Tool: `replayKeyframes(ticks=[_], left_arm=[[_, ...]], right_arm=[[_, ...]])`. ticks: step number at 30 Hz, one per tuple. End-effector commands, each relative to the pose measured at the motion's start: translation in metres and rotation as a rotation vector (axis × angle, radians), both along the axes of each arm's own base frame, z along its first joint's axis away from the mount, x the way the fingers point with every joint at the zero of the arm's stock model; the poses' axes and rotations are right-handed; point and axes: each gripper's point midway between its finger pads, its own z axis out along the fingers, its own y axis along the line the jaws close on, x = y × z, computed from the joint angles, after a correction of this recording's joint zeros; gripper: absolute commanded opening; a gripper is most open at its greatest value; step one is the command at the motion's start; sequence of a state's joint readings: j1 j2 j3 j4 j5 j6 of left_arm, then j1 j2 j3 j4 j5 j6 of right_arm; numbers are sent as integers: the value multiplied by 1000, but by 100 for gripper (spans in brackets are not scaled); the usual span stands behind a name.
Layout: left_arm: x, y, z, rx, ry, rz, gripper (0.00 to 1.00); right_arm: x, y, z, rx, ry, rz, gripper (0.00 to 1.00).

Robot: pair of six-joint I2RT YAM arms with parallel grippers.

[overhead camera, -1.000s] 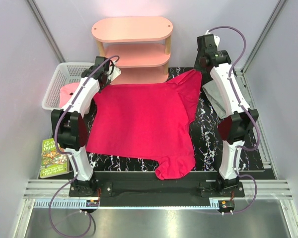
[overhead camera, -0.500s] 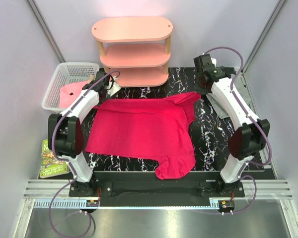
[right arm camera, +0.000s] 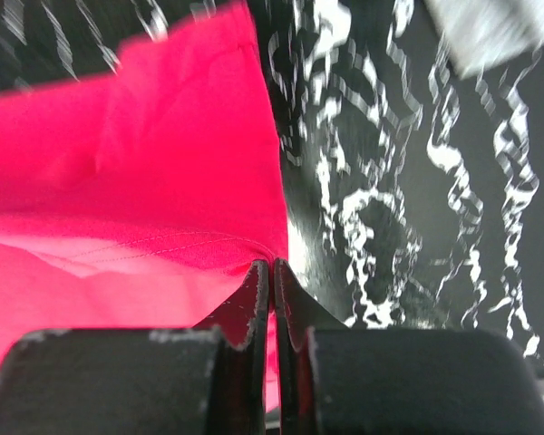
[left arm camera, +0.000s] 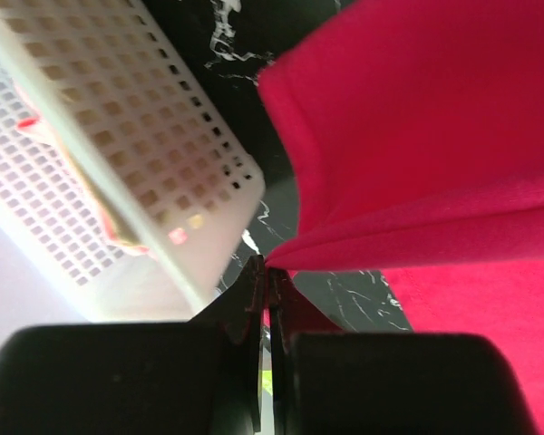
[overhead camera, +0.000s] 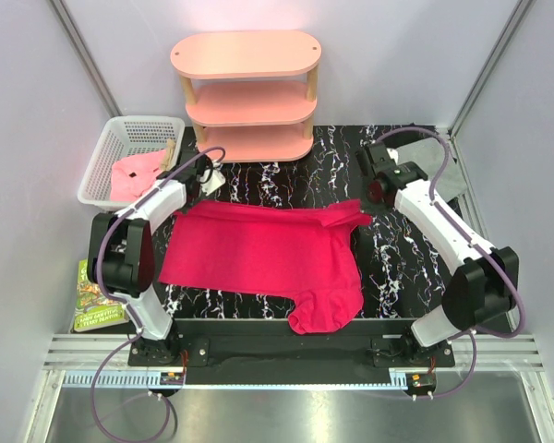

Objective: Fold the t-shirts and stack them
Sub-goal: Fold the tshirt

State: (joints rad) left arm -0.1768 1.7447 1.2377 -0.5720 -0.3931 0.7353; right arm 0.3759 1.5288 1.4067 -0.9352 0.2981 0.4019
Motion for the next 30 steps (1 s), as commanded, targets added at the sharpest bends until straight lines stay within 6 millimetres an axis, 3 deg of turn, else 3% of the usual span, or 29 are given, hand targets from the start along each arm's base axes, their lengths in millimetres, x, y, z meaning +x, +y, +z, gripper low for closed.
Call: replayKeyframes(ticks=[1, 2, 4, 5, 9, 10, 13, 17, 19, 20, 22, 23, 25, 27, 30], left_arm=[[1, -1, 16, -16, -72, 1, 3], [-3, -1, 11, -13, -57, 1, 20], [-7, -1, 10, -12, -51, -7, 33], [-9, -1, 9, -13, -46, -9, 50], [-7, -4, 31, -21, -92, -22, 62], [-6, -6, 38, -28, -103, -25, 66], [4, -16, 72, -55, -174, -39, 68], [7, -50, 85, -105, -188, -95, 68], [8, -66, 78, -117, -177, -111, 67], [8, -80, 67, -127, -152, -125, 67], [12, -92, 60, -151, -141, -132, 64], [14, -100, 47, -178, -111, -127, 63], [22, -104, 40, -199, -103, -111, 60], [29, -102, 21, -204, -64, -80, 58], [38, -101, 6, -209, -40, -53, 53]], right_arm=[[-17, 5, -19, 27, 26, -6, 0], [-20, 7, -24, 39, 40, -1, 5], [-27, 7, -33, 42, 71, -3, 26], [-29, 8, -34, 46, 75, 2, 28], [-24, 8, -20, 54, 41, 2, 39], [-20, 12, -8, 70, 22, 8, 39], [-8, 19, 13, 92, -17, 20, 48], [20, 24, 24, 81, -70, 17, 45], [39, 32, 13, 75, -53, 19, 43], [47, 36, -7, 65, -13, 23, 42], [61, 47, -15, 91, -7, 29, 40], [65, 51, -34, 90, 30, 26, 38], [72, 58, -49, 106, 54, 31, 35], [76, 60, -70, 101, 98, 25, 33], [80, 55, -88, 114, 129, 3, 31]])
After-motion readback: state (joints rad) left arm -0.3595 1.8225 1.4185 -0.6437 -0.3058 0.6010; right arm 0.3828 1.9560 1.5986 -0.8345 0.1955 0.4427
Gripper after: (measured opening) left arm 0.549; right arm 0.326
